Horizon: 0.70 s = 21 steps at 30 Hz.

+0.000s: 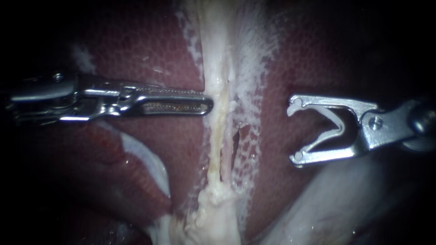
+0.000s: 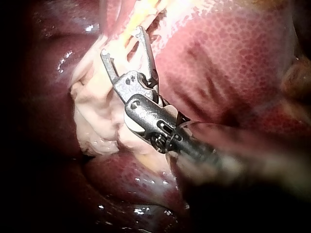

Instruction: Clipping first clip left tube

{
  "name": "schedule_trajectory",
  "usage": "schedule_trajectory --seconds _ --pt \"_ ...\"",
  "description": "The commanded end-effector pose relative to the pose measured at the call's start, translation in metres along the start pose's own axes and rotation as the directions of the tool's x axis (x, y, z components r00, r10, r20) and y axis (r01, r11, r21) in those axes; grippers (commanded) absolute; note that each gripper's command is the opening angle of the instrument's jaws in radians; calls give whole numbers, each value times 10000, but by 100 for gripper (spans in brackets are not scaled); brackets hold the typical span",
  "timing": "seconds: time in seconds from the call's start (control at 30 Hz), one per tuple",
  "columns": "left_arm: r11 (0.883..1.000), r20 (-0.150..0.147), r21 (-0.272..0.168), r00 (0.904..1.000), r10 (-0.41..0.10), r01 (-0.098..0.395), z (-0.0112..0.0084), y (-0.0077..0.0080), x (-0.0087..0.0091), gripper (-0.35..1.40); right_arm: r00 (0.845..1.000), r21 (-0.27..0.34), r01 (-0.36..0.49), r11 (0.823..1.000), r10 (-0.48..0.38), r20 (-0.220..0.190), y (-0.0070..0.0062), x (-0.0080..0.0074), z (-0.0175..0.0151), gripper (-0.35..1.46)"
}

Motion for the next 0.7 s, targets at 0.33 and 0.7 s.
schedule_trajectory --seconds 0.33,0.7 --pt "10000 2 -13 10000 -12 12 -3 -2 -1 -35 10000 0 -1 10000 1 1 0 0 0 60" --pt "10000 -13 28 10000 -66 66 -18 -14 -8 -35 9991 -12 -416 9991 416 -10 0 0 1 60"
